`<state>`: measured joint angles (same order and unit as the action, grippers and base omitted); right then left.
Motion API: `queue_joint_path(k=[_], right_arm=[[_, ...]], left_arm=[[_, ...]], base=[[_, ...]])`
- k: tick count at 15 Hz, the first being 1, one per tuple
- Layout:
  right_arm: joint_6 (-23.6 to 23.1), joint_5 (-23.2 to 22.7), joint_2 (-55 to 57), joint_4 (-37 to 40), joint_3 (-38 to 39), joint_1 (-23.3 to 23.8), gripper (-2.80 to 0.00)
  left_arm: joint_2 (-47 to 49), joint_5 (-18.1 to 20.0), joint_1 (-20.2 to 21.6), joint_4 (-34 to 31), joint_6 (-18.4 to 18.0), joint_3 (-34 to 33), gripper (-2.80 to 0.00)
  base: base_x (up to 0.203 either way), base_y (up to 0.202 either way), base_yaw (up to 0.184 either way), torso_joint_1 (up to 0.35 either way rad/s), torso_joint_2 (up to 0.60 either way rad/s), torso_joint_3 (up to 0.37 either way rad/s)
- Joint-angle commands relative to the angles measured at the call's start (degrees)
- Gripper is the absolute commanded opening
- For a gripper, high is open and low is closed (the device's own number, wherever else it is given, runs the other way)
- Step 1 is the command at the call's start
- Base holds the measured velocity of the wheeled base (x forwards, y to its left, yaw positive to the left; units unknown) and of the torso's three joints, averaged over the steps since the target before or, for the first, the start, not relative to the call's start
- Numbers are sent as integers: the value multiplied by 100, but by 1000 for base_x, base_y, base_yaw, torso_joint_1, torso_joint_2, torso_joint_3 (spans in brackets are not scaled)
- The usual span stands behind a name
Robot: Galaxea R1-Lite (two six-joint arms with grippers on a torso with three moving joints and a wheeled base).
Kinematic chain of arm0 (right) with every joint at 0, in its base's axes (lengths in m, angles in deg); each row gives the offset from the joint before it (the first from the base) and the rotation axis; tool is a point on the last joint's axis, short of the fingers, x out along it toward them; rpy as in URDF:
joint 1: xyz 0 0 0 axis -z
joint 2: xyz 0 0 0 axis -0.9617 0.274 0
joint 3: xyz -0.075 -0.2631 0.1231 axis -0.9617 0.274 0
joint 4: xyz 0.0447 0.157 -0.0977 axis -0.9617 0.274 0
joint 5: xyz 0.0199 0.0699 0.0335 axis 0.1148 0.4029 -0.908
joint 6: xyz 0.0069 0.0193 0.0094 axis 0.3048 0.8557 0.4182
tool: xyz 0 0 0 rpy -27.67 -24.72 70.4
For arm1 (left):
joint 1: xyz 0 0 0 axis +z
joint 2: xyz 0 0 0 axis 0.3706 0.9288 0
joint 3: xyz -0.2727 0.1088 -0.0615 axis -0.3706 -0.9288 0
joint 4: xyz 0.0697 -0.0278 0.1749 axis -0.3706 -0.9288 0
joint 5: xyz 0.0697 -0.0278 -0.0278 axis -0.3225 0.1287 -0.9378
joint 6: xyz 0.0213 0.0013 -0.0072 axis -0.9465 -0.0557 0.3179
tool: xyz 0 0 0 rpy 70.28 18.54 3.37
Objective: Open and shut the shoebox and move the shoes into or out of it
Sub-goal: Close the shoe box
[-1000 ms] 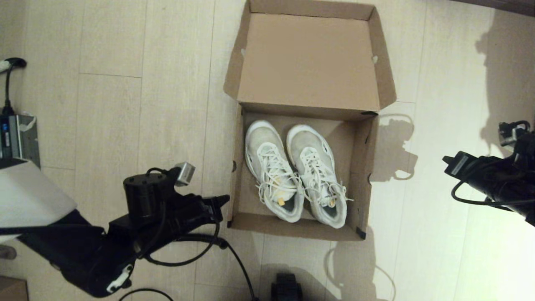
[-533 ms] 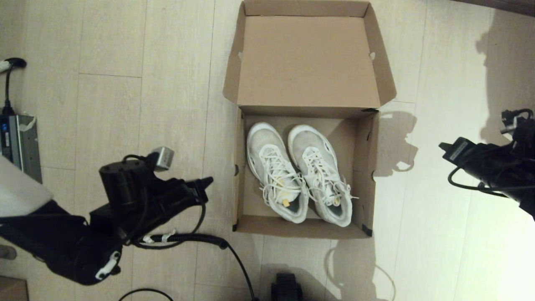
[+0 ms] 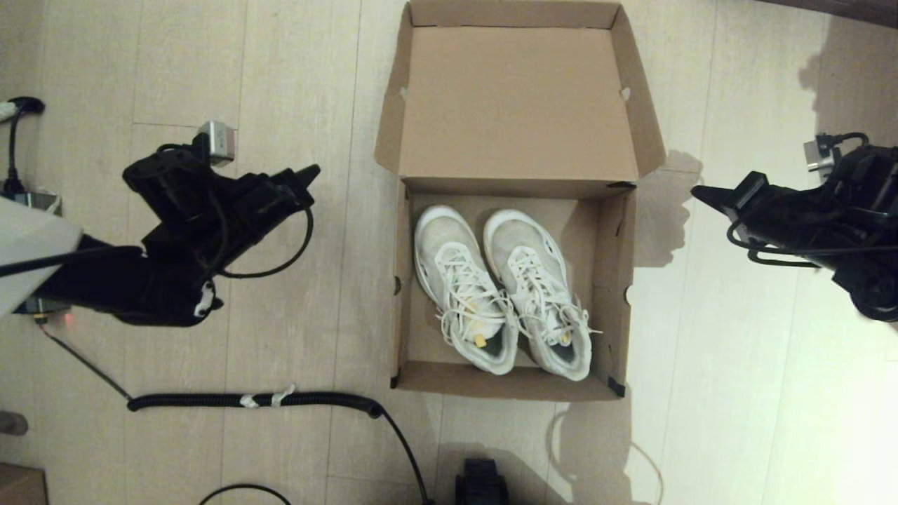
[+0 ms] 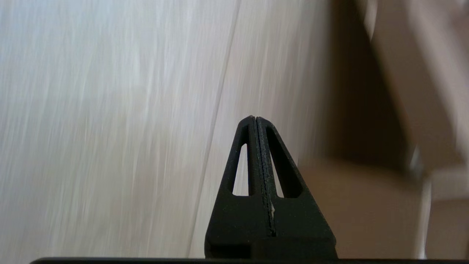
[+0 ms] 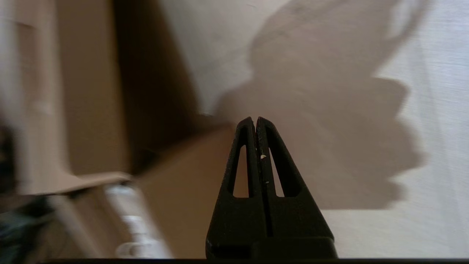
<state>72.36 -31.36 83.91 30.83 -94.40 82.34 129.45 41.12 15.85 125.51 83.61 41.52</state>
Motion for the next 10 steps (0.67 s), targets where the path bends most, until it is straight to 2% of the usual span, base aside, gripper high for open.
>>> queue_joint_path(k=[1,3,6,8,10], right_arm=[[415,-180,119,-44,-309,2,-280],[577,-220,366,-62,-639,-14,-280],[691,-193,688,-83,-1040,-107,-280],[1034,-197,686,-101,-1203,-133,-280],[1200,-189,844,-459,-1332,-138,-280]], left_arm=[[564,34,15,38,342,924,-280],[811,271,-27,27,875,1458,-280],[1090,447,-230,56,947,1899,-280],[1163,617,-294,65,922,2010,-280],[1320,796,-380,62,882,2225,-280]], base=[[0,0,0,0,0,0],[0,0,0,0,0,0],[0,0,0,0,0,0],[0,0,0,0,0,0],[0,0,0,0,0,0]])
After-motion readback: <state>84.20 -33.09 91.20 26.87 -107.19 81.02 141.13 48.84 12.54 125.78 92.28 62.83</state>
